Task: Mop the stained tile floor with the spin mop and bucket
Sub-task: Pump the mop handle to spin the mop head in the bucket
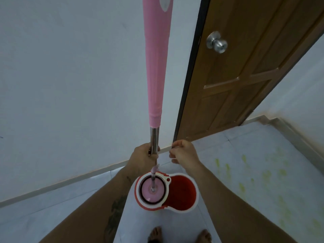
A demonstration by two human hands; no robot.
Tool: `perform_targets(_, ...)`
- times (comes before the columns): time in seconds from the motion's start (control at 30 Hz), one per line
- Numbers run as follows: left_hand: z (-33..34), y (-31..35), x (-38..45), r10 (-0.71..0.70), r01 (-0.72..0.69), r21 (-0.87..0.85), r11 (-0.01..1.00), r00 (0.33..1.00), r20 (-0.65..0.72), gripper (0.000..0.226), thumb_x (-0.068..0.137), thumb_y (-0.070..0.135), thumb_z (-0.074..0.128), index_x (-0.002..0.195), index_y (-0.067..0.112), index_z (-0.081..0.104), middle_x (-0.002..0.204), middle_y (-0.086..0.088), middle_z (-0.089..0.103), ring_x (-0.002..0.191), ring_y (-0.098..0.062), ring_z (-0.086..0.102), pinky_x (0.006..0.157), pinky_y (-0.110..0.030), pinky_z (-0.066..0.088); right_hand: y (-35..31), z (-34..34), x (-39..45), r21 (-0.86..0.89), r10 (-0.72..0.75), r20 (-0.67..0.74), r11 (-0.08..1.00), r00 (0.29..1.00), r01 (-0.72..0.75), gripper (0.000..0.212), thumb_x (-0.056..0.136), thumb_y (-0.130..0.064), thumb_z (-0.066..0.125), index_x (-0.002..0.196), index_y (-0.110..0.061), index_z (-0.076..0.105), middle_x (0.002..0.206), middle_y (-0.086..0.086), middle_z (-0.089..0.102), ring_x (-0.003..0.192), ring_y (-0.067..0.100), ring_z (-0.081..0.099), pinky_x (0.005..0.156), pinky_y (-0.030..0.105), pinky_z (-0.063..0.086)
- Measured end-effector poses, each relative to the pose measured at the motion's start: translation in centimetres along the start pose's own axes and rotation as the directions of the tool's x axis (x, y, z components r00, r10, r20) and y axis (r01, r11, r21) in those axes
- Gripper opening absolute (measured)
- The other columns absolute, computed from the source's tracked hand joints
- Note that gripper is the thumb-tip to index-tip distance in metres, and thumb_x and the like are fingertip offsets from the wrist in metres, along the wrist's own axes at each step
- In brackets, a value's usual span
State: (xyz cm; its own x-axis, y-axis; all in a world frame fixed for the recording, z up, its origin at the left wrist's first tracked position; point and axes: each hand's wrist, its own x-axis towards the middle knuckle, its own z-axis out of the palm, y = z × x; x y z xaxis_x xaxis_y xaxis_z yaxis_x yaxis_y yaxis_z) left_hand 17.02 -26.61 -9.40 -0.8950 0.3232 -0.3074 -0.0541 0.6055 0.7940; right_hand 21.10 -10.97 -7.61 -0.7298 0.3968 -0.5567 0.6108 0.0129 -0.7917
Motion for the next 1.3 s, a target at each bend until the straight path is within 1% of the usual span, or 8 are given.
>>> perform_targets(0.17,0.4,0.3,0.6,-0.001,0.001,0.022,1.0,1.0,-0.003,0.026,0.087,0.0,0.055,0.1,0.02,0.065,0.099,0.0,0.068,0.086,-0.012,0.064,0.07,-0.012,0.05,7.6,3.5,5.4,-0.187,0.113,0.049,0.977,0.992,-0.102,0.01,0.086,-0.02,0.052,0.09,-0.018,0.062,0.092,0.01,0.07,0.085,0.027,0.069,0.078,0.047,0.06)
perform_targets(0.53,0.9,0.9,1.2,0.035,-0.039,0.079,0.996,0.998,0.049,0.023,0.087,0.005,0.057,0.102,0.02,0.065,0.096,0.001,0.067,0.083,-0.014,0.064,0.073,-0.023,0.055,10.8,6.6,8.2,-0.223,0.079,-0.021,0.971,0.997,-0.082,0.015,0.094,-0.022,0.052,0.089,-0.012,0.062,0.083,0.008,0.07,0.072,0.021,0.068,0.062,0.03,0.054)
perform_targets(0.77,0.7,0.2,1.7,-0.036,0.035,0.019,0.999,0.998,0.055,0.026,0.089,-0.001,0.053,0.105,0.017,0.064,0.092,0.002,0.064,0.07,-0.005,0.058,0.052,-0.004,0.045,12.8,4.7,8.2,-0.309,0.132,-0.046,0.941,0.99,-0.14,0.014,0.095,-0.023,0.051,0.096,-0.017,0.063,0.089,0.005,0.071,0.081,0.021,0.069,0.077,0.041,0.061)
perform_targets(0.93,0.4,0.4,1.8,-0.028,0.027,0.031,0.999,0.998,0.057,0.028,0.087,-0.002,0.054,0.105,0.015,0.065,0.095,0.0,0.065,0.069,-0.004,0.058,0.051,-0.007,0.044,9.1,1.8,5.9,-0.19,0.109,-0.028,0.975,0.994,-0.112,0.023,0.086,-0.007,0.054,0.102,-0.02,0.064,0.09,0.004,0.07,0.082,0.019,0.069,0.076,0.041,0.061)
perform_targets(1.07,0.2,0.8,1.4,-0.017,0.015,0.036,0.999,0.997,0.075,0.026,0.085,-0.002,0.056,0.103,0.015,0.066,0.098,-0.002,0.067,0.079,-0.011,0.062,0.064,-0.011,0.048,0.0,-1.3,2.0,0.012,-0.123,0.029,0.992,0.992,0.123,0.032,0.087,0.001,0.058,0.113,-0.017,0.062,0.099,0.007,0.069,0.092,0.022,0.067,0.077,0.034,0.059)
perform_targets(1.13,0.2,0.9,1.2,-0.015,0.01,0.049,0.999,0.994,0.108,0.025,0.086,0.0,0.058,0.103,0.016,0.066,0.098,-0.001,0.066,0.082,-0.012,0.063,0.07,-0.016,0.05,-6.4,-3.0,-1.7,0.14,-0.393,0.173,0.917,0.903,0.373,0.04,0.086,0.004,0.057,0.12,-0.017,0.058,0.105,0.008,0.069,0.101,0.026,0.066,0.084,0.033,0.057)
perform_targets(1.2,0.1,1.0,1.1,-0.001,-0.01,0.077,0.997,0.99,0.143,0.024,0.086,0.003,0.058,0.103,0.018,0.066,0.097,0.001,0.066,0.081,-0.01,0.063,0.071,-0.019,0.052,-12.0,-4.6,-5.4,0.279,-0.62,0.336,0.784,0.709,0.554,0.05,0.081,0.002,0.06,0.126,-0.017,0.054,0.109,0.01,0.068,0.107,0.029,0.064,0.093,0.038,0.054)
perform_targets(1.3,-0.1,1.3,1.3,0.015,-0.047,0.14,0.989,0.975,0.222,0.024,0.085,0.004,0.057,0.103,0.019,0.065,0.097,0.0,0.068,0.084,-0.013,0.065,0.073,-0.021,0.054,-16.8,-4.6,-8.6,0.293,-0.732,0.388,0.675,0.561,0.678,0.036,0.077,-0.005,0.066,0.111,-0.015,0.059,0.095,0.009,0.067,0.098,0.03,0.067,0.095,0.044,0.053)
